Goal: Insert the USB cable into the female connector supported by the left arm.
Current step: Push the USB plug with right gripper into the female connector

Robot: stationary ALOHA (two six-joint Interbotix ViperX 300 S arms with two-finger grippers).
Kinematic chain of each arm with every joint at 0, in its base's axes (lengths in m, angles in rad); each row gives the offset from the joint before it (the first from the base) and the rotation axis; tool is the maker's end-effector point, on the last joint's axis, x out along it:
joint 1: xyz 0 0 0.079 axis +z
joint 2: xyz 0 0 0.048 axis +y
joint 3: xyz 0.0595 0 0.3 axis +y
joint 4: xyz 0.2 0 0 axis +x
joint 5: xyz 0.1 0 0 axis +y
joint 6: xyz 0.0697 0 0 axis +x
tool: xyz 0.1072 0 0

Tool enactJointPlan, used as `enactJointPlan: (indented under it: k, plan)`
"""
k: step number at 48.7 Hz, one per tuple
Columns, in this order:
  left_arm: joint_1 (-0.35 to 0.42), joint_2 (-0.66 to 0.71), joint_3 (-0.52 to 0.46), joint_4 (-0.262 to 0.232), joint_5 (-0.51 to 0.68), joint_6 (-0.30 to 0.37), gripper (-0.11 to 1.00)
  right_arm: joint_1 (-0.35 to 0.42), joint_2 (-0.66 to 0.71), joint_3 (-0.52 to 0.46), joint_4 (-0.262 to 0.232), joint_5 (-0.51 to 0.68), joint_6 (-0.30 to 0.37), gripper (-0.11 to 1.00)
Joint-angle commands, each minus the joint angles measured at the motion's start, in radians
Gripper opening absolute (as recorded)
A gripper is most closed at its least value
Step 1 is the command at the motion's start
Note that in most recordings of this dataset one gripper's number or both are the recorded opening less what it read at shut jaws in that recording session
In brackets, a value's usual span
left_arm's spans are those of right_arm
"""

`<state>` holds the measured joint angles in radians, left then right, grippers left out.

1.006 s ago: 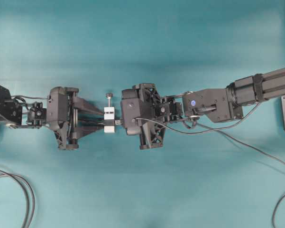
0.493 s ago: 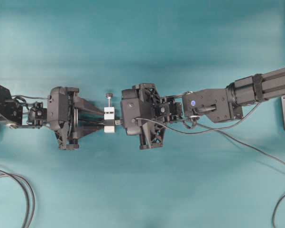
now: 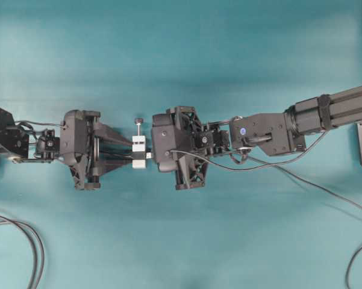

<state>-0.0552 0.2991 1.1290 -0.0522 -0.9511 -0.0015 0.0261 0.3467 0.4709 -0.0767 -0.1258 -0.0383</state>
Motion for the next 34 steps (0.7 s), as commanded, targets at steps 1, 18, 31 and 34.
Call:
enactJointPlan:
  k: [1,18,31,34]
  plan:
    - [-0.002,-0.023,-0.011,0.003,-0.003,0.014,0.63,0.003,-0.017,-0.028,-0.003,-0.012,0.0,0.21]
    - [-0.002,-0.023,-0.02,0.003,-0.021,0.015,0.63,0.002,0.0,-0.041,-0.003,-0.012,0.0,0.21]
    - [-0.002,-0.02,-0.048,0.005,-0.023,0.02,0.63,0.002,0.015,-0.078,-0.003,-0.012,-0.002,0.21]
    - [-0.002,-0.018,-0.051,0.005,-0.023,0.02,0.63,0.002,0.015,-0.084,-0.003,-0.011,-0.002,0.21]
